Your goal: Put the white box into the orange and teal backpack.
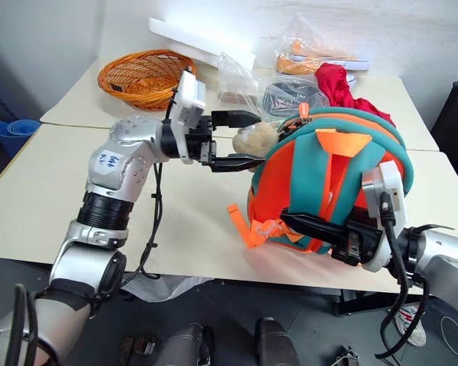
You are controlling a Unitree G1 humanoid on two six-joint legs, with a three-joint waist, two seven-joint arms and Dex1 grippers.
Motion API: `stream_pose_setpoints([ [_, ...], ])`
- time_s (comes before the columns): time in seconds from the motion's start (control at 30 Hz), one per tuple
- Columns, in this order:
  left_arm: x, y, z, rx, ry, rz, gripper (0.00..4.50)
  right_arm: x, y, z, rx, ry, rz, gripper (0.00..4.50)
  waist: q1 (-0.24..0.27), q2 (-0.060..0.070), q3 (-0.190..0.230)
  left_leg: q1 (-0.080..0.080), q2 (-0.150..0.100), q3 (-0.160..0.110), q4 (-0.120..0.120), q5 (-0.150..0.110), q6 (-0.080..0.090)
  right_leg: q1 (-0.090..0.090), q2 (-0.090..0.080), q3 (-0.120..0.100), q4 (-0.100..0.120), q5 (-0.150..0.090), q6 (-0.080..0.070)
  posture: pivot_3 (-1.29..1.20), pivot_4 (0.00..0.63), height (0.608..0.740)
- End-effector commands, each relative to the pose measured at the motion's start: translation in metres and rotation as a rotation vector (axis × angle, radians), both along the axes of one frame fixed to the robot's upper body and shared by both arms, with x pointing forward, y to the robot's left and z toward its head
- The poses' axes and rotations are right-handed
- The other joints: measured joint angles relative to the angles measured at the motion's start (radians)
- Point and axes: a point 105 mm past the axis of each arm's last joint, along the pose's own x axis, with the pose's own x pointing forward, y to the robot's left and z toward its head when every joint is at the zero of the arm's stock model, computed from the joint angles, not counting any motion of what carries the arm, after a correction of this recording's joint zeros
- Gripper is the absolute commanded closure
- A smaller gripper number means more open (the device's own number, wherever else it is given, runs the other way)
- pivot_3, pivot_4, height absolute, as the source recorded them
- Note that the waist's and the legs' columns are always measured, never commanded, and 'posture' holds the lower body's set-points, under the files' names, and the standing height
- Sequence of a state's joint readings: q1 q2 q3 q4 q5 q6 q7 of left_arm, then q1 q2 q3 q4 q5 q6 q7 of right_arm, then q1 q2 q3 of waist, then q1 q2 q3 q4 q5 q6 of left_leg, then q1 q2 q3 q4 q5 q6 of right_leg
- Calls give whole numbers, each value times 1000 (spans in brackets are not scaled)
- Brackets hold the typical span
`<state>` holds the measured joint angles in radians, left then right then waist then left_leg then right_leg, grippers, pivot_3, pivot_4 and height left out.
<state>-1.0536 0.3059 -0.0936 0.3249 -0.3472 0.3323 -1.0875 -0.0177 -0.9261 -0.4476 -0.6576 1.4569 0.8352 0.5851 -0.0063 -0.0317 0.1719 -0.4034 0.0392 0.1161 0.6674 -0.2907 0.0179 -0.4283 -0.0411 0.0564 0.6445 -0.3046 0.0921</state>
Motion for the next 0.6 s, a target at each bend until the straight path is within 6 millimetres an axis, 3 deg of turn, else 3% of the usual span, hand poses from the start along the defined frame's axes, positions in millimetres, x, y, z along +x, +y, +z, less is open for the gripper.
stream_pose_setpoints([
  [0.03,7,5,12,4,-67,31,9,-10,2,12,32,-59,11,4500,2,0,0,0,0,0,0,0,0,0,0,0,0,0,0,0,150,740],
  [0.17,15,3,0,59,-68,43,9,-11,2,9,36,-55,2,4500,4,0,0,0,0,0,0,0,0,0,-1,0,0,0,0,0,150,740],
  [0.27,20,3,-5,88,-62,43,538,-9,2,9,38,-59,-10,4500,4,0,0,0,-1,0,0,0,1,0,-1,0,-1,0,0,0,150,740],
  [0.47,33,21,-9,149,-82,84,2347,-8,-3,9,34,-67,-43,4500,3,0,0,-1,-1,0,0,0,1,0,-1,0,-1,0,0,0,150,740],
  [0.6,44,49,-1,181,-103,158,3381,-13,-9,6,33,-57,-71,4500,1,0,0,-1,0,0,0,0,1,0,0,0,-1,0,0,0,150,740],
])
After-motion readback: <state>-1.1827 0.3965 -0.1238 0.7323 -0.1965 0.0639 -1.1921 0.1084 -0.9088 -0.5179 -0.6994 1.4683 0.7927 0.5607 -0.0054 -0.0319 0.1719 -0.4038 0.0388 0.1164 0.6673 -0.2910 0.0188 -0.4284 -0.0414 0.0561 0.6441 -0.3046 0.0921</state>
